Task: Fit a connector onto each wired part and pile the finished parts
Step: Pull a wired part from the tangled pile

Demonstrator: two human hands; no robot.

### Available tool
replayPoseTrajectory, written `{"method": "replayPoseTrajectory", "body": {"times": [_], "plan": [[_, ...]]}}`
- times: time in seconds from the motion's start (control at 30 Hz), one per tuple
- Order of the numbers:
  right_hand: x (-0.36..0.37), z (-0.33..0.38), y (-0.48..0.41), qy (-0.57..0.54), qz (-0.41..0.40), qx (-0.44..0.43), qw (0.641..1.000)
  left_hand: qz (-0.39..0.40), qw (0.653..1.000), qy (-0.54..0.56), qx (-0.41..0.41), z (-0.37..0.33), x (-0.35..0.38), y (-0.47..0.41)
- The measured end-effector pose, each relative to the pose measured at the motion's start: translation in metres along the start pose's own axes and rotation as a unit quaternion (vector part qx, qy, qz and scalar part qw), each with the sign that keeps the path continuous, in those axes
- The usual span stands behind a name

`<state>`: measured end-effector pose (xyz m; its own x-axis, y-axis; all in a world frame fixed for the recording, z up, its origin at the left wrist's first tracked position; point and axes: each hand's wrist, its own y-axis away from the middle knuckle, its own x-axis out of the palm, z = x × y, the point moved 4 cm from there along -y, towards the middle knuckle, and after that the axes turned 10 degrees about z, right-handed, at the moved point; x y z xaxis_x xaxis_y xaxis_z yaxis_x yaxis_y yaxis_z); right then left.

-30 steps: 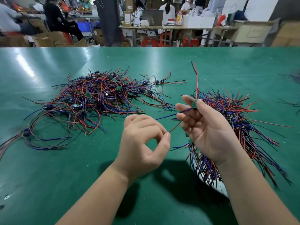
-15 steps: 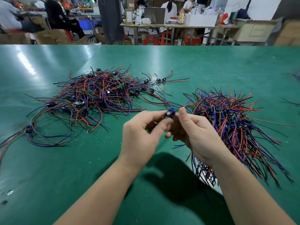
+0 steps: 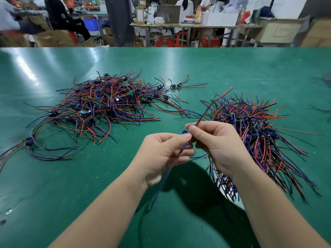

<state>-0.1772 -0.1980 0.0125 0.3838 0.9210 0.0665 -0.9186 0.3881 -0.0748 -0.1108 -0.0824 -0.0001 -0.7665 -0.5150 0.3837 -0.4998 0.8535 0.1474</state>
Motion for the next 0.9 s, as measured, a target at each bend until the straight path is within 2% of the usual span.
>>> {"method": "replayPoseTrajectory", "body": {"times": [0.13,0.3,0.37,0.6,0.8,0.9], "plan": [[-0.005,0.005,0.0,0.04,-0.032,-0.036,0.998,0.009,0.999,-0.034,0.002,-0.001,-0.002,0.0],[-0.04,0.025,0.002,-0.059,-0.121,-0.093,0.986,0.151,0.977,-0.117,-0.09,0.003,0.006,0.008],[-0.051,0.028,0.003,-0.101,-0.139,-0.1,0.98,0.181,0.969,-0.123,-0.118,0.007,0.01,0.011],[-0.052,0.027,0.003,-0.184,-0.159,-0.071,0.967,0.212,0.96,-0.137,-0.117,0.007,0.006,0.01],[-0.058,0.026,0.007,-0.17,-0.225,-0.092,0.955,0.158,0.973,-0.144,-0.087,0.007,-0.002,0.003],[-0.059,0.026,0.007,-0.154,-0.228,-0.105,0.956,0.15,0.977,-0.123,-0.083,0.008,-0.001,0.003]]}}
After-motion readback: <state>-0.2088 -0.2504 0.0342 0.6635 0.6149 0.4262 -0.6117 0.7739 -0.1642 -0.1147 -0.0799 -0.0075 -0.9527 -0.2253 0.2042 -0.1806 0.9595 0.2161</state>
